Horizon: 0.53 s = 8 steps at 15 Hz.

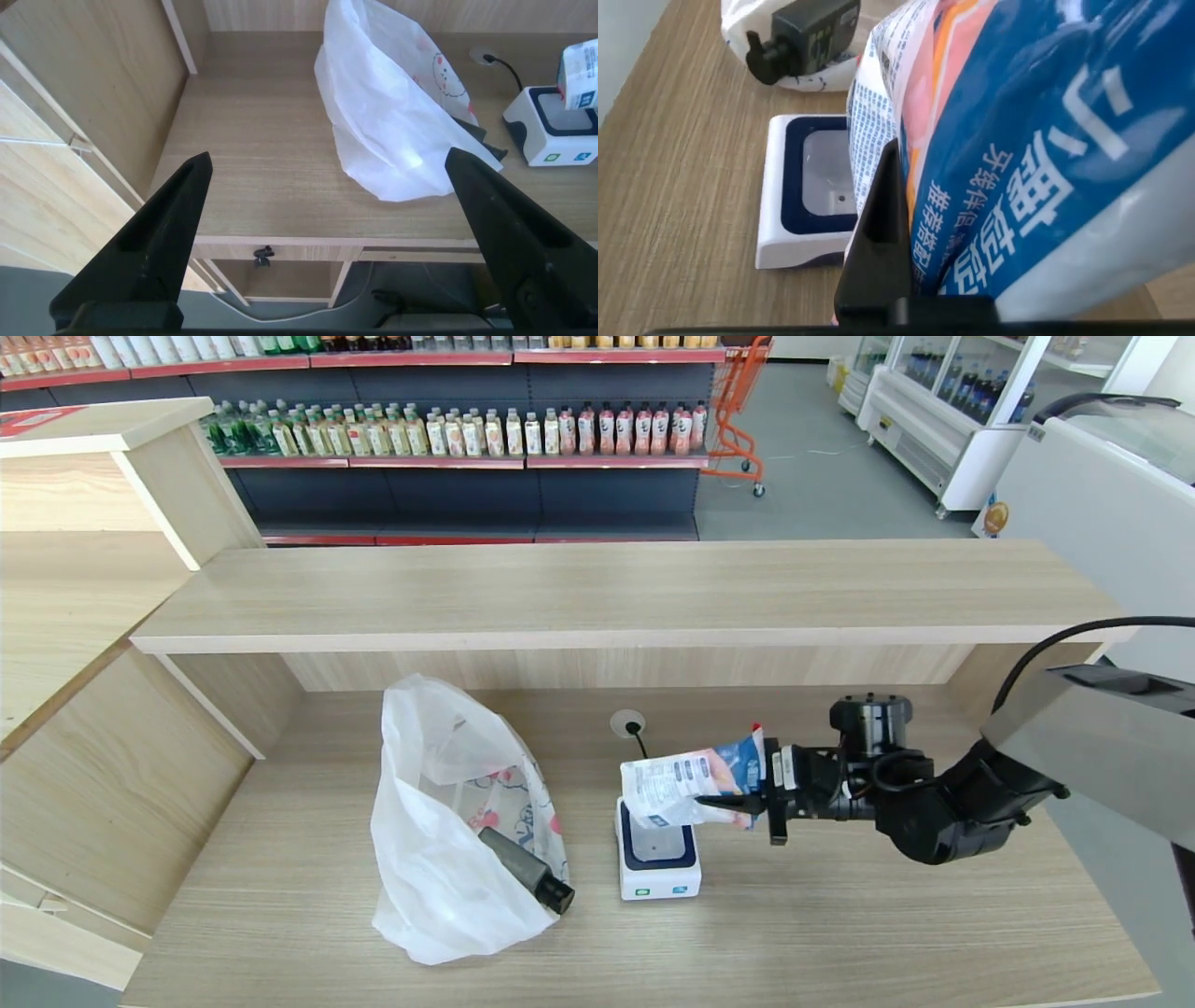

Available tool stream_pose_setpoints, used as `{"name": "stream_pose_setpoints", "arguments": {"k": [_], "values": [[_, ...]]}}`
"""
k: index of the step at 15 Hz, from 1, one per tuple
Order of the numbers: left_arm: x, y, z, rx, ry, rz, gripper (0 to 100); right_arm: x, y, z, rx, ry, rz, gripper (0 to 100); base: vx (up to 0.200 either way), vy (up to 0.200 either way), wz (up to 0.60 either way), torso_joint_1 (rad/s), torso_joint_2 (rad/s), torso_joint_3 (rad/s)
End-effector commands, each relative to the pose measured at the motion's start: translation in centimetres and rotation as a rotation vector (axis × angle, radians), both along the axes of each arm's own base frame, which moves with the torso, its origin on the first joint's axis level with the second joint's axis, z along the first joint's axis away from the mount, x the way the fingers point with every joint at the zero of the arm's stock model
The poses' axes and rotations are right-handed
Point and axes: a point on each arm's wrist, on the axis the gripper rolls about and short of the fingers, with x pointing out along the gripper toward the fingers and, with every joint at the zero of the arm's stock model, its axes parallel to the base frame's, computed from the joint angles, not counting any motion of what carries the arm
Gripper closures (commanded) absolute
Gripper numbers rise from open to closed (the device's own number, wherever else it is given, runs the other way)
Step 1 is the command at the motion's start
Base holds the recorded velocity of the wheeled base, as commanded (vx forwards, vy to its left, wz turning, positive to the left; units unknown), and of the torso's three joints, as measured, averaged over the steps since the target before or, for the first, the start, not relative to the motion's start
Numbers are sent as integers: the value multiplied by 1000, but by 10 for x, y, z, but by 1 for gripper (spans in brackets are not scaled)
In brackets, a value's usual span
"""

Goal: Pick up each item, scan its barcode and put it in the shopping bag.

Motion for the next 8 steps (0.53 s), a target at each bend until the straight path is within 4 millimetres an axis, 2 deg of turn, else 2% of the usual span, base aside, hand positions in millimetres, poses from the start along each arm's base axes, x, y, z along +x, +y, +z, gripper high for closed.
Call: {"name": "stream_pose_setpoints", "arguments": {"k": [1,2,4,6,8], "values": [[0,0,0,0,0,0,0,-16,-23,60,71,23,-74,100,0,0,0,0,0,0],[0,0,0,0,0,0,0,-36,-31,88,113,75,-100,100,0,0,0,0,0,0],[0,0,0,0,0,1,0,-75,-47,115,154,143,-215,100,0,0,0,0,0,0],[0,0,0,0,0,0,0,-115,-58,118,175,221,-305,100,0,0,0,0,0,0],[0,0,0,0,0,0,0,-149,-60,121,243,414,-406,100,0,0,0,0,0,0]]}}
